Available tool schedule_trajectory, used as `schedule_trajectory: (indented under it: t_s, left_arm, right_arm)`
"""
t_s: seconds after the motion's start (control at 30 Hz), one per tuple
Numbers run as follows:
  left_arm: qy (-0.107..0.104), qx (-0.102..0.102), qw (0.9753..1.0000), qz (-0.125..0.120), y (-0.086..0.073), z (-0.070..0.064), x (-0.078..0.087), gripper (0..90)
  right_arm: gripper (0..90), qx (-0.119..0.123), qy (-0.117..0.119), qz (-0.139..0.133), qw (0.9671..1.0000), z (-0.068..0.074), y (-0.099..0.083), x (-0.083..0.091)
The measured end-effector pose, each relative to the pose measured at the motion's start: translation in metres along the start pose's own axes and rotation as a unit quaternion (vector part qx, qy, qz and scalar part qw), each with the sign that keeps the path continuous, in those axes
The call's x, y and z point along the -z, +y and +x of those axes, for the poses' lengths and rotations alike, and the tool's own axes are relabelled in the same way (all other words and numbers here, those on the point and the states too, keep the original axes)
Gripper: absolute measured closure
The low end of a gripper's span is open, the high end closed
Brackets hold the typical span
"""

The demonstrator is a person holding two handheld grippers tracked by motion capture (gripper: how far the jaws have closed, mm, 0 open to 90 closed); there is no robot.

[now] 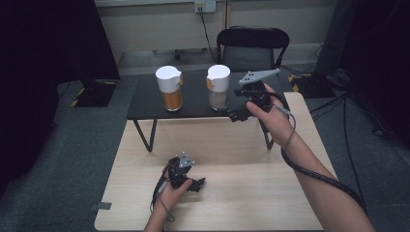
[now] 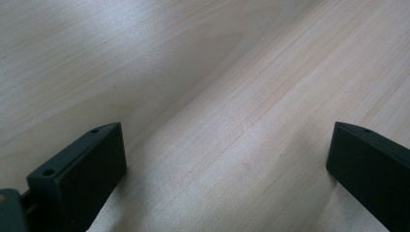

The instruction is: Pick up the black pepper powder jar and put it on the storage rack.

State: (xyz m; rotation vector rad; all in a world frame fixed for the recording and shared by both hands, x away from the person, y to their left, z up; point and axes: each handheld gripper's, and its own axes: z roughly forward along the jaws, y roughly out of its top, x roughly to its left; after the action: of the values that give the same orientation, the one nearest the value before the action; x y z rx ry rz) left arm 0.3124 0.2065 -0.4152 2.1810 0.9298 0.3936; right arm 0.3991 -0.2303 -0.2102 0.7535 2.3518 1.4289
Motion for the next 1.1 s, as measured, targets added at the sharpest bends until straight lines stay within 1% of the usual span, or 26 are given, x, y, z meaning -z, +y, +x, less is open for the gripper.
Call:
schedule_trajectory:
  t_s: [0.57,0.9,1.03,1.1]
  left_arm:
    - [0.000,0.000,1.0000,0.000,0.000,0.000,0.000,0.0]
    - [0.000,0.000,1.0000,0.000,0.000,0.000,0.000,0.0]
    - [0.000,0.000,1.0000,0.000,0.000,0.000,0.000,0.0]
    - [0.000,0.001,1.0000,0.000,0.000,0.000,0.000,0.0]
  right_arm:
    - [0.7,-0.005,0.022,-0.013,0.9997,-0.002,-0.022,-0.003]
    - [0.7,-0.010,0.036,-0.013,0.9992,0.000,-0.037,-0.010]
    - [0.7,-0.006,0.043,-0.010,0.9990,0.000,-0.043,-0.013]
    - [0.1,0.000,0.042,-0.017,0.9990,0.002,-0.049,-0.014]
